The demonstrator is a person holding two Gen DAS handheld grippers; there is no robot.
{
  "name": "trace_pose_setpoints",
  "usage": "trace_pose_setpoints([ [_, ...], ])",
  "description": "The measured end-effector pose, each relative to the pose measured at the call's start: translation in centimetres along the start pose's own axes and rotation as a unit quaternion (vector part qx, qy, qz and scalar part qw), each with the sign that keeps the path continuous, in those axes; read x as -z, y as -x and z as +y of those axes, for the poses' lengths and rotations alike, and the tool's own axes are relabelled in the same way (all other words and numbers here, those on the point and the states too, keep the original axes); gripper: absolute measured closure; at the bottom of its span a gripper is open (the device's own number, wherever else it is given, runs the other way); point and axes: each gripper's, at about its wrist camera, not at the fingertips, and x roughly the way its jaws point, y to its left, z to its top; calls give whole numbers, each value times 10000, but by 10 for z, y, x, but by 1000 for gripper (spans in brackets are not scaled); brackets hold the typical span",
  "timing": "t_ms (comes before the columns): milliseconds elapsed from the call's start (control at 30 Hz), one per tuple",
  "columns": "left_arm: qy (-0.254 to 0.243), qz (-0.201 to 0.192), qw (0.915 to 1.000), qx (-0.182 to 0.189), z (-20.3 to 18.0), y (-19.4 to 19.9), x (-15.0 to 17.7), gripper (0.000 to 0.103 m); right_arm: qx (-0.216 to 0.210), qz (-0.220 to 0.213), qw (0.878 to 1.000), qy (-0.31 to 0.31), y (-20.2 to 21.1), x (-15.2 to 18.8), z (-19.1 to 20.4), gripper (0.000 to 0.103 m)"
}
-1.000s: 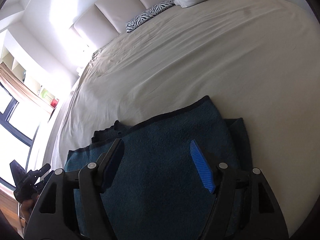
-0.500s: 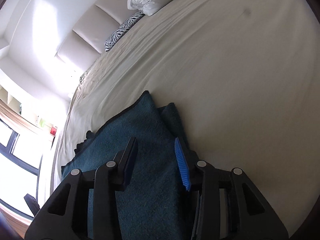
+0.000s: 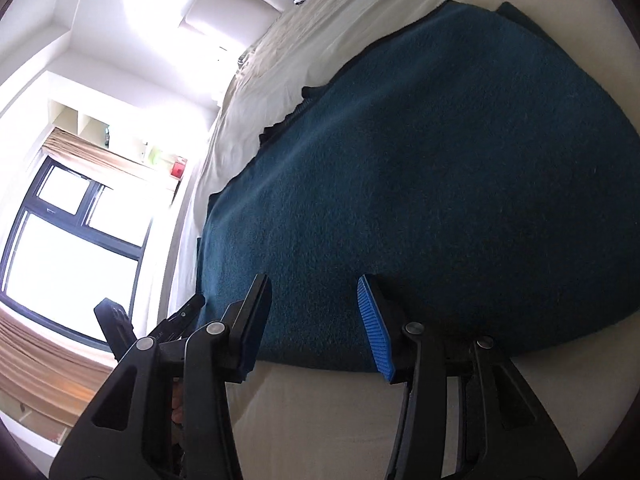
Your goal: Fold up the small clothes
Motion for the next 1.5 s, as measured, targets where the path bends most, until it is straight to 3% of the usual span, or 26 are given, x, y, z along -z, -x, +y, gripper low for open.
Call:
trace_pose_setpoints([
  [100, 39, -7, 10000, 72, 5, 4, 4, 59, -173, -382, 9982, -440, 19, 1, -31, 64],
  [267, 174, -46, 9997, 153, 8, 8, 13, 60, 84, -1066, 9897, -950, 65, 4, -69, 64],
  [400, 348, -49, 9991, 256, 14, 13, 19, 60, 409, -1375, 9831, -1134, 91, 12, -73, 61],
  [500, 427, -62, 9986, 297, 16, 15, 22, 60, 116, -1250, 9885, -838, 87, 19, -47, 59],
  [633, 401, -42, 9987, 303, 16, 16, 24, 60, -314, -673, 9969, -259, 54, 18, -3, 54],
  [700, 402, -33, 9986, 334, 18, 17, 26, 60, -217, -404, 9988, -158, 30, 21, 5, 54],
  [767, 388, -24, 9986, 352, 19, 17, 28, 61, -8, -202, 9992, -339, 15, 22, -9, 54],
  [900, 364, -17, 9987, 361, 19, 21, 34, 61, -223, -472, 9968, -612, 26, 26, -37, 59],
  [1100, 585, -68, 9974, 415, 25, 37, 40, 61, 452, -1097, 9888, -901, 76, 21, -57, 57],
  [1267, 513, -467, 9975, 109, 21, 64, 36, 48, 1120, -1530, 9804, -530, 111, 21, -44, 52],
  [1433, 261, -265, 9993, -97, 16, 47, 27, 49, 2014, -1539, 9673, 57, 115, 11, -35, 49],
  [1500, 245, -156, 9995, -102, 17, 39, 26, 58, 2221, -1404, 9644, 289, 120, 8, -38, 49],
])
